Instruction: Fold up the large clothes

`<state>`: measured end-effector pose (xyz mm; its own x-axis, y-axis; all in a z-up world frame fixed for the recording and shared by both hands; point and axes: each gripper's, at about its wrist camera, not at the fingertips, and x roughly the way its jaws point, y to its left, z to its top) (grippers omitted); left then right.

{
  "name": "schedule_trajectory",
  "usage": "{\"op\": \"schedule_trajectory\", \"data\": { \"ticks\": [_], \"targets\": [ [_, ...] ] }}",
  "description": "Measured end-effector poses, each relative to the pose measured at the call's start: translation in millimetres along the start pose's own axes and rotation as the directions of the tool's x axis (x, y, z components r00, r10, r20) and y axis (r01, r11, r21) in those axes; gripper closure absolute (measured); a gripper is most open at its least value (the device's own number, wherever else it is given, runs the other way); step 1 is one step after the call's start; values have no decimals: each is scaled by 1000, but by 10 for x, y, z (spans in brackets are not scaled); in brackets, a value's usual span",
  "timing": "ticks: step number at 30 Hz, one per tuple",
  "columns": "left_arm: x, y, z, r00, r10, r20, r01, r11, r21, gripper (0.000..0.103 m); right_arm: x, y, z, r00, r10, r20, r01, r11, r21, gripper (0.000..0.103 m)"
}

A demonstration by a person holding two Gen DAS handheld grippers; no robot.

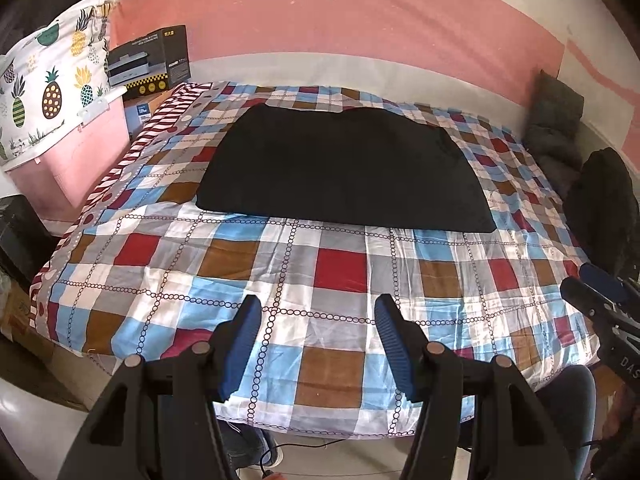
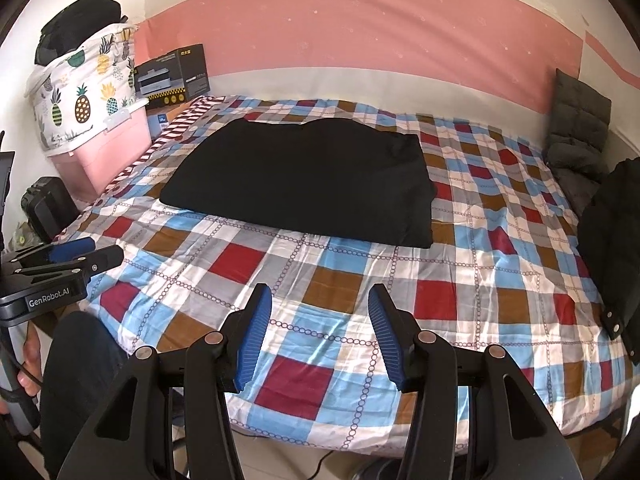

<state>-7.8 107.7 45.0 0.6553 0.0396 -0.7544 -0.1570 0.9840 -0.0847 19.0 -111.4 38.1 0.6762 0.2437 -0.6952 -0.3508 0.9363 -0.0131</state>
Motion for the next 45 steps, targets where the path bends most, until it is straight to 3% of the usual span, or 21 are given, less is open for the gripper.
{"op": "schedule_trajectory", "data": {
  "ticks": [45],
  "targets": [
    [6, 11, -22, 1000, 27, -14, -27, 1000, 9, 42, -17, 69, 34, 1000, 7, -7, -7, 1000, -2, 52]
  ]
}}
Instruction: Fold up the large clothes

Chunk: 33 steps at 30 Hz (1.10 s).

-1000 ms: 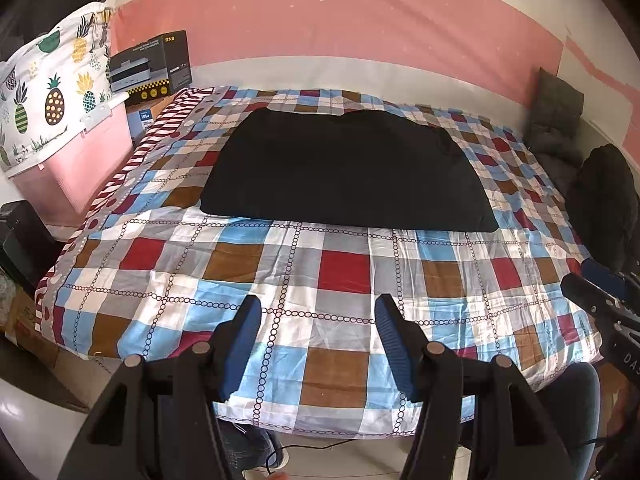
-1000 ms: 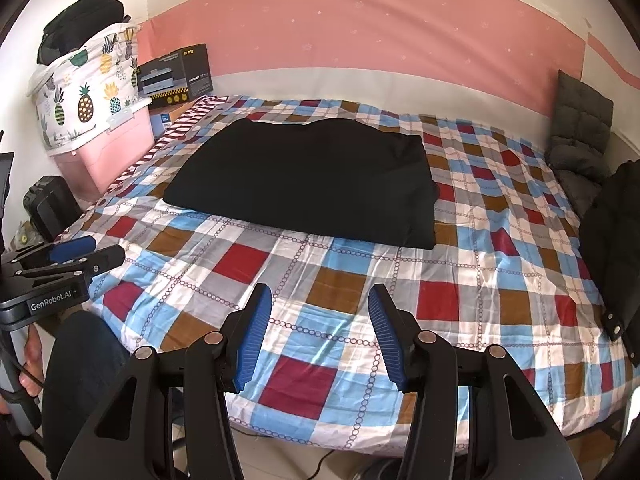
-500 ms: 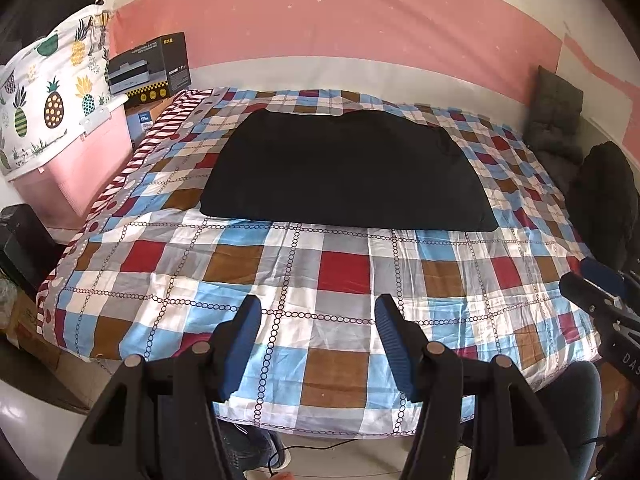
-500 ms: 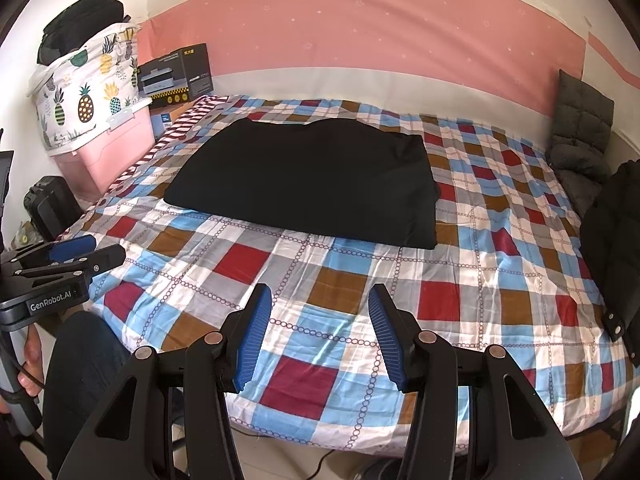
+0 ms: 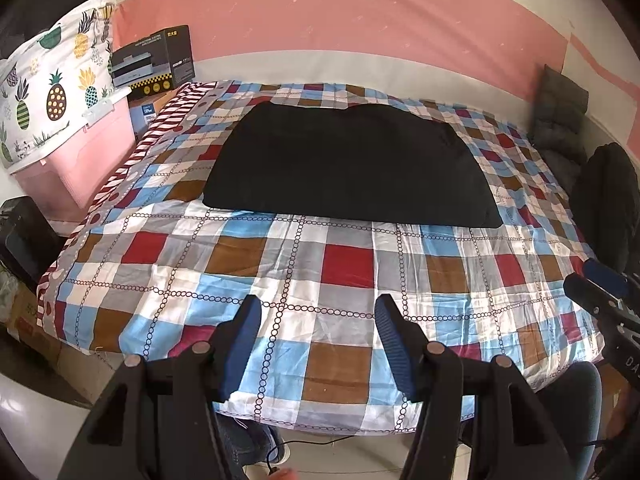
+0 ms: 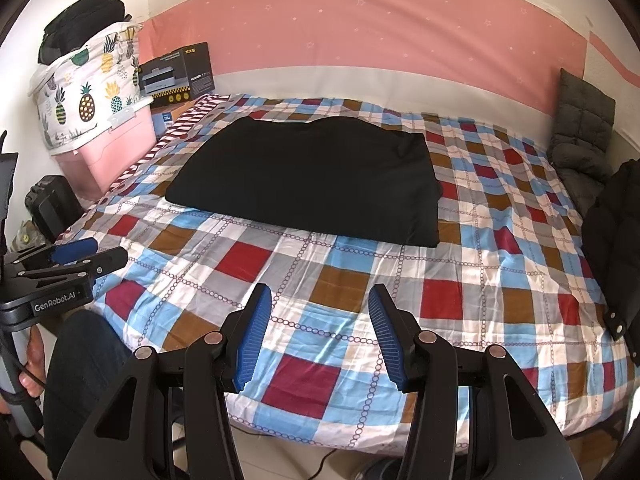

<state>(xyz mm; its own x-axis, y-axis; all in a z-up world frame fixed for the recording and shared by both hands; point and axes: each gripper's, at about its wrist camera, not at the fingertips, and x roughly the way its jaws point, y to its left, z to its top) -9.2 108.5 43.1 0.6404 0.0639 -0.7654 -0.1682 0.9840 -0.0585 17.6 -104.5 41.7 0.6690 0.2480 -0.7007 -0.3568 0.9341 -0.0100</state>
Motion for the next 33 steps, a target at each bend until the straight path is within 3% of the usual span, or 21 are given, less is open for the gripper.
{"op": "schedule_trajectory", "data": {
  "ticks": [33],
  "targets": [
    [76, -1, -44, 999, 13, -32, -13, 1000, -1, 42, -2, 17, 7, 1000, -1, -1, 1, 1000, 3, 52]
  ]
}}
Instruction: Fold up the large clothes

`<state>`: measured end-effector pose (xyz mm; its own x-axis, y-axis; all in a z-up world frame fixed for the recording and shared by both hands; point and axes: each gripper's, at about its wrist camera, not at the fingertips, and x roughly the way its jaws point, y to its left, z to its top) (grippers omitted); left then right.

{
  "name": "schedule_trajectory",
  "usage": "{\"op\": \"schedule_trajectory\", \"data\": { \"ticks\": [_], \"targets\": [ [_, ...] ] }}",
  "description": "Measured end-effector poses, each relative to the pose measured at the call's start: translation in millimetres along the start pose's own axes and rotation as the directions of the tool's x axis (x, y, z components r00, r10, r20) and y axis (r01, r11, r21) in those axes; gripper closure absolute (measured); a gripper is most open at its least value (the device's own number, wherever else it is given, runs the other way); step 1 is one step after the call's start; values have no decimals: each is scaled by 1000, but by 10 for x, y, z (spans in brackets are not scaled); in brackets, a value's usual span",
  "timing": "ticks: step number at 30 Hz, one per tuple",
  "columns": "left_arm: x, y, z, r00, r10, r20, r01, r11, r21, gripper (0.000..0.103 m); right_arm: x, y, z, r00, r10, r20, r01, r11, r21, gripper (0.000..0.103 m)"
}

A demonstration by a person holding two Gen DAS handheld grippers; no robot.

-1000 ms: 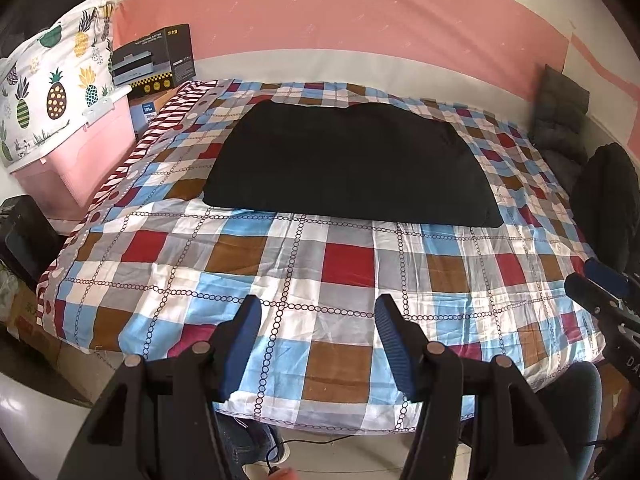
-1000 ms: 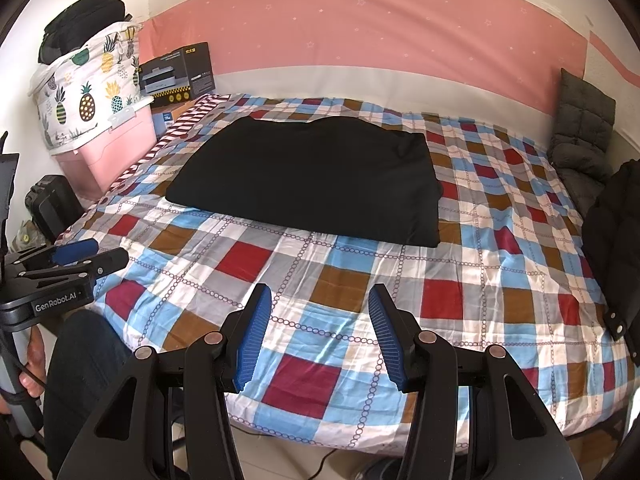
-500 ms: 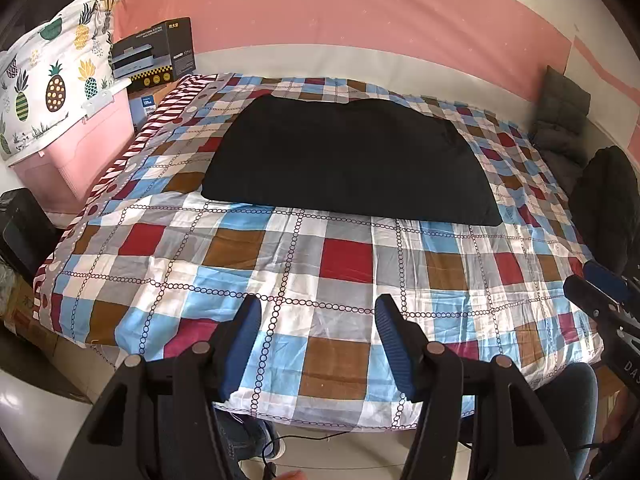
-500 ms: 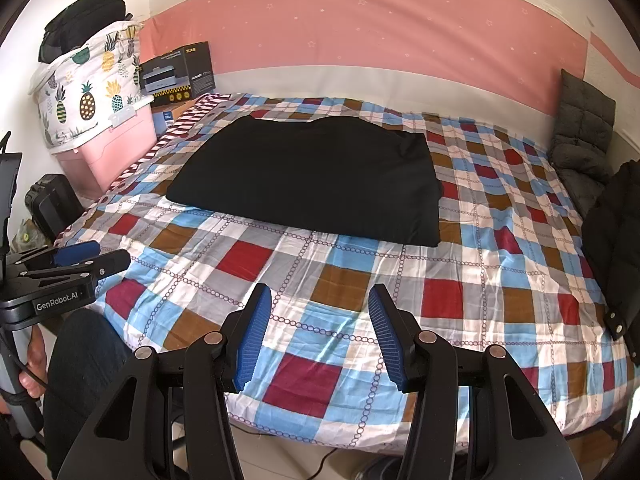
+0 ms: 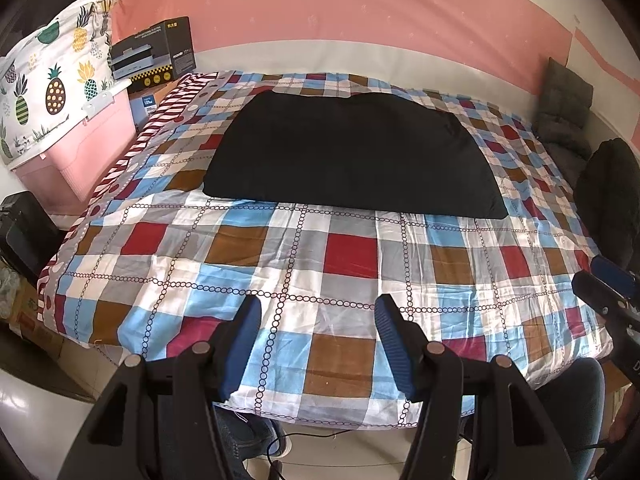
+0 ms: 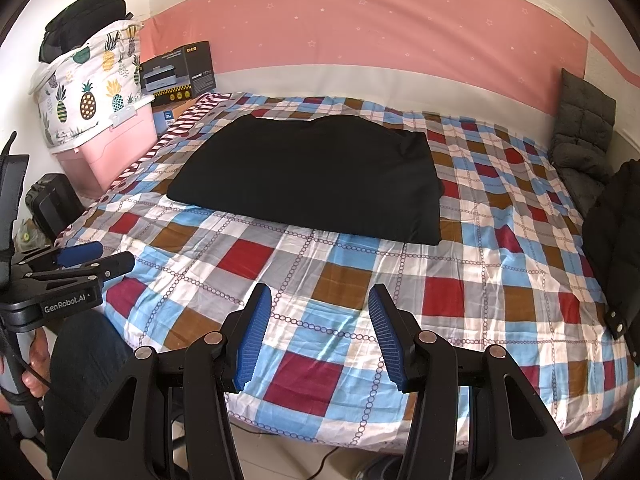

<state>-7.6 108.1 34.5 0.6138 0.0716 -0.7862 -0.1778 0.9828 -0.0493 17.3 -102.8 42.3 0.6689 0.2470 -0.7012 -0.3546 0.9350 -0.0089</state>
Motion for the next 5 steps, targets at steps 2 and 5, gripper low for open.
{"op": "schedule_trajectory", "data": {
  "ticks": [2, 5],
  "targets": [
    [1, 1, 2, 1000, 6, 4, -6, 1000, -3, 42, -1, -9, -4, 1000, 1, 1, -1, 1000, 0, 52],
    [6, 11, 11, 1000, 1, 0, -1, 1000, -3, 42, 0, -14, -2, 1000, 2, 2, -2, 1000, 0, 52]
  ]
}}
